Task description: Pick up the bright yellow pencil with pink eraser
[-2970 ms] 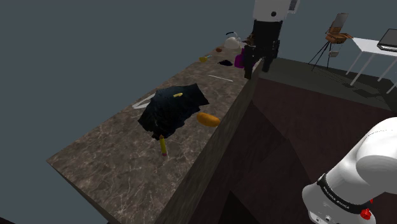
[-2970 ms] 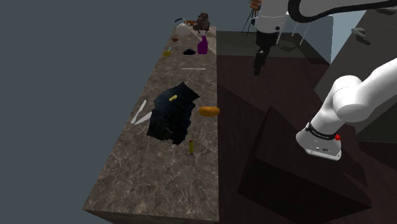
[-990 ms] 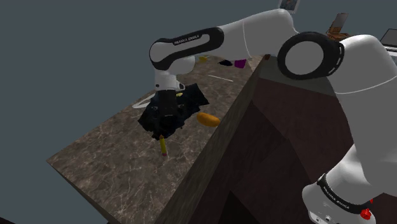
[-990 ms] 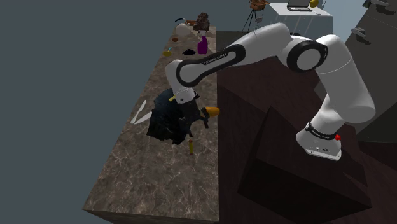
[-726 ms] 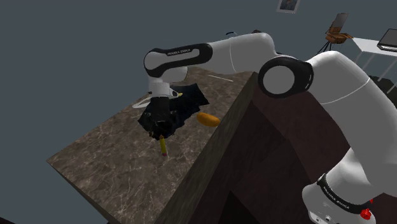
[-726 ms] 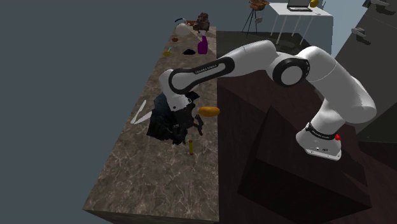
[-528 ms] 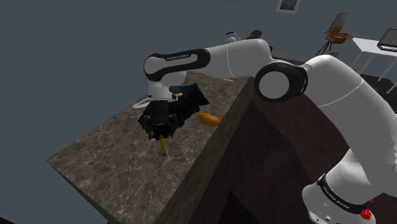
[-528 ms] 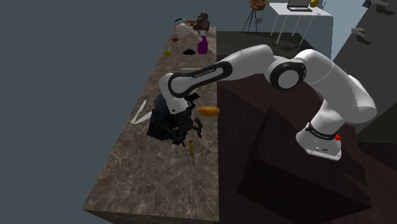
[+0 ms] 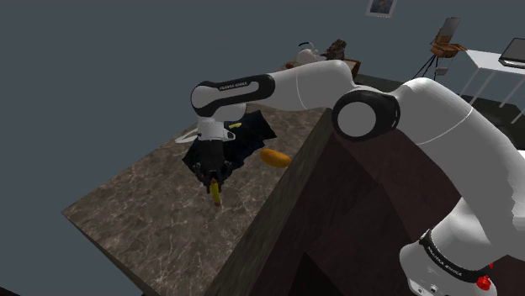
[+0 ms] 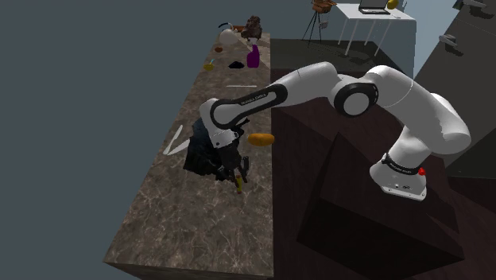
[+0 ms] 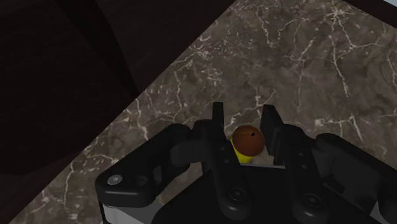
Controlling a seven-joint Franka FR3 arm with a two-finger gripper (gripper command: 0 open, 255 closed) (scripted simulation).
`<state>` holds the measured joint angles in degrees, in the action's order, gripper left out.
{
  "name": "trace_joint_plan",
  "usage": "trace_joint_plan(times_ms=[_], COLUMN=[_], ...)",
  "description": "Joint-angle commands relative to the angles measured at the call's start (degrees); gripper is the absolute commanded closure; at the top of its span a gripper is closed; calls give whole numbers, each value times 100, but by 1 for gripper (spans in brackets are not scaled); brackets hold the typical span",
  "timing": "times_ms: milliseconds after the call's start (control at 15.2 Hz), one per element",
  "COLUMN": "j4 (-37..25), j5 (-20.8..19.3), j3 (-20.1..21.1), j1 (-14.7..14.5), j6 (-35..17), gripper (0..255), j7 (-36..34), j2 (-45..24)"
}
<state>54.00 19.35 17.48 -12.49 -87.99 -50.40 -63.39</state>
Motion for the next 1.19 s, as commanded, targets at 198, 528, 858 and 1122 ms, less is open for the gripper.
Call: trace_joint_plan(times_ms=[198,528,858,1122], j4=[1,-21,1,-27], j5=[0,5,35,59], j3=[0,6,37,63], j1=[-1,2,30,48], j6=[-4,46,216,370], gripper=[255,255,255,255], j7=[2,-26,-128,-218], j2=[-2,33,252,403])
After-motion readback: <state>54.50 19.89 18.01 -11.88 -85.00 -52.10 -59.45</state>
